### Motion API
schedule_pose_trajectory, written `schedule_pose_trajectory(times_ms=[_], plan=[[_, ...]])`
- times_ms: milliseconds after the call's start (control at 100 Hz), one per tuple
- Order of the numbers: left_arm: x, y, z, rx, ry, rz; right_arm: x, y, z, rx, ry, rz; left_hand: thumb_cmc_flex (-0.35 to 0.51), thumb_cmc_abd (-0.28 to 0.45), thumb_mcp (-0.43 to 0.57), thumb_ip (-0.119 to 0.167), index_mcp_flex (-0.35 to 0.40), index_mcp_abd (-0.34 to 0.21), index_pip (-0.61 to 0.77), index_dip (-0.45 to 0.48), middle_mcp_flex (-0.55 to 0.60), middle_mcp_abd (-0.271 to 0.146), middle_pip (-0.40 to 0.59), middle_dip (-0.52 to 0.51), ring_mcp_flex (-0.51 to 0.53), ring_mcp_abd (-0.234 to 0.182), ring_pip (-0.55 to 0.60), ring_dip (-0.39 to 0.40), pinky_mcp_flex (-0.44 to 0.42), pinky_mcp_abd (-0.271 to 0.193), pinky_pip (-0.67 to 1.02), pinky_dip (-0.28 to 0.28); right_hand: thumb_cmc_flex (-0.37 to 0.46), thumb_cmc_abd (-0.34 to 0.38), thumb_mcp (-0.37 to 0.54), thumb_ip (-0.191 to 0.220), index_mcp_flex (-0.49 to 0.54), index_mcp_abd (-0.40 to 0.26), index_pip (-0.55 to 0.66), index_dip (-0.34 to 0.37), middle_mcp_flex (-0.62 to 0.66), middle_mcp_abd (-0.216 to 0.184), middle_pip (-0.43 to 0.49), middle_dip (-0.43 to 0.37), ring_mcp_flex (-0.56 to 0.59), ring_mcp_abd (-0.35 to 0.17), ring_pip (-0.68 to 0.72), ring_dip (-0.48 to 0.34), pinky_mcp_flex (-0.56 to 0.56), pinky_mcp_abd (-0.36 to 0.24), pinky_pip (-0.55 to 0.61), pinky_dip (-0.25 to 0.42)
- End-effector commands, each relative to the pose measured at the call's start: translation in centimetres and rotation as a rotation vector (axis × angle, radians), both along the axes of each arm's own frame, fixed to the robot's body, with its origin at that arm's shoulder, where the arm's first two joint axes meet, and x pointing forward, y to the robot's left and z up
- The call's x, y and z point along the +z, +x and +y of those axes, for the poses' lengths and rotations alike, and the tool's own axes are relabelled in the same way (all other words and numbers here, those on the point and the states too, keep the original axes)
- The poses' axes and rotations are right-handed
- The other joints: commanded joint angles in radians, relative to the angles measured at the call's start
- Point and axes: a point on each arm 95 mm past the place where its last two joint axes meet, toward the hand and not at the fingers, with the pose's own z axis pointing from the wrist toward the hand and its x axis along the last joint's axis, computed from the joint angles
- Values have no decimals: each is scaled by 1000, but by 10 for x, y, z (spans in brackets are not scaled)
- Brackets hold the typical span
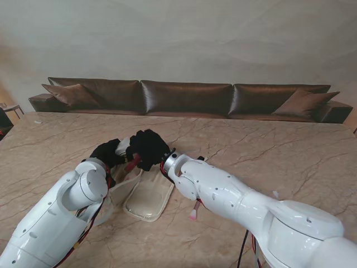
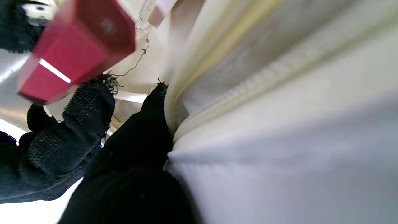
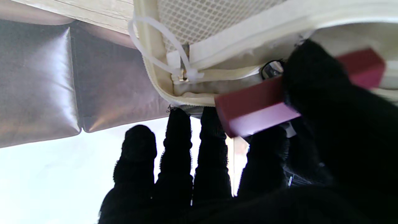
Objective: Pack the cosmetics bag
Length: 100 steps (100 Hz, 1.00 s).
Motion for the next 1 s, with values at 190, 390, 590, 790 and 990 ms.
schedule_pose_trajectory(times_ms=[190,390,590,790,990], plan=[[8,-1,-11,-24,-31,-24,0,-4,5,8,-29,-5,160,149,42,50,36,-158,76,10,-1,-62,11,7,77,-19,56,-7,84,-95,228,27,-47,-30,40,167,-55,116,-153,47,-40,-32,-86,-58,-6,-7,-33,-11,-7,7,-8,-3],[8,-1,-11,-25,-29,-25,-1,-4,-4,-15,-53,3,159,148,41,50,36,-157,76,10,0,-63,11,7,78,-18,57,-7,84,-97,231,28,-63,-21,30,166,-109,142,-206,29,-58,-24,-109,-80,-9,-4,-38,-10,-17,13,-22,-6],[8,-1,-12,-24,-30,-23,5,-6,-17,-99,-29,-13,159,148,41,49,36,-159,76,11,-1,-64,11,7,79,-21,58,-7,84,-98,230,28,-75,97,-15,181,-137,168,-213,14,-39,-7,-132,-123,51,3,-46,-10,24,16,-4,1],[9,-2,-10,-14,-36,-23,21,-10,-43,-213,33,26,158,148,40,49,37,-157,77,11,1,-62,12,8,82,-20,59,-8,84,-100,232,28,10,152,-39,37,-70,85,-6,-65,147,-8,-143,-178,352,21,-100,-48,258,33,121,-6],[11,-2,-9,15,-64,-18,25,-13,-71,-283,62,175,143,150,35,49,41,-152,79,6,10,-52,13,3,96,-19,60,-11,85,-104,239,32,90,189,46,76,22,59,113,-165,403,7,-140,-134,619,43,-23,-36,501,37,321,-57]])
